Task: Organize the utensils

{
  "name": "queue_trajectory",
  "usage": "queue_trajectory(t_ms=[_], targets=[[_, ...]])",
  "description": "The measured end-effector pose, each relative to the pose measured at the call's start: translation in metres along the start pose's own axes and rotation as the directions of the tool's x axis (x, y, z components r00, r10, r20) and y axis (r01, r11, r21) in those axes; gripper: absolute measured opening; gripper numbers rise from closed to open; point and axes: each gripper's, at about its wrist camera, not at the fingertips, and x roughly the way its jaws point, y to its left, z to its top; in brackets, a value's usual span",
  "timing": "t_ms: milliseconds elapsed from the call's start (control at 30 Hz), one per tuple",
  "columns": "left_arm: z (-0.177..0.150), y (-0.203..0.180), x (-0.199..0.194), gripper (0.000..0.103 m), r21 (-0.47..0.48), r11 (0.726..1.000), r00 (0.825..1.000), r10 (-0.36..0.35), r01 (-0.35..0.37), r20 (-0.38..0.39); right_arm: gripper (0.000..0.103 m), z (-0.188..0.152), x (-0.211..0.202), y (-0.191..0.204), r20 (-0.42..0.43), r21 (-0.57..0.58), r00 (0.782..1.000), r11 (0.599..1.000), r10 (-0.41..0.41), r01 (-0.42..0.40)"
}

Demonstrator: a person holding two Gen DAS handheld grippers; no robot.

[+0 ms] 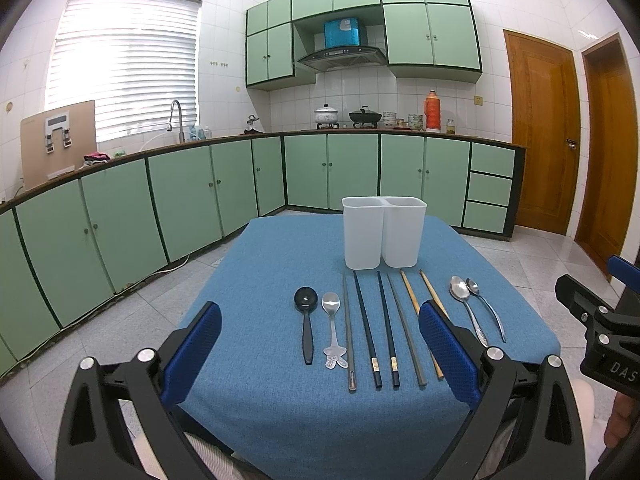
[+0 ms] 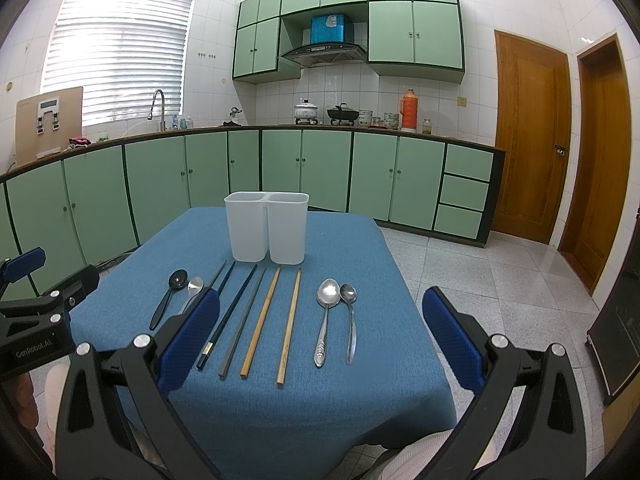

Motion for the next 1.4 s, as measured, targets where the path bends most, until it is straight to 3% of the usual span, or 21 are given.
queue_trajectory(t_ms=[1400], targets=[[0.0027, 0.0091, 0.0007, 0.097, -0.004, 1.0, 1.0, 0.006, -0.006, 0.003, 0.098, -0.0015, 0.0009, 0.0053, 0.002, -0.003, 1.0, 1.0, 0.0, 0.0]])
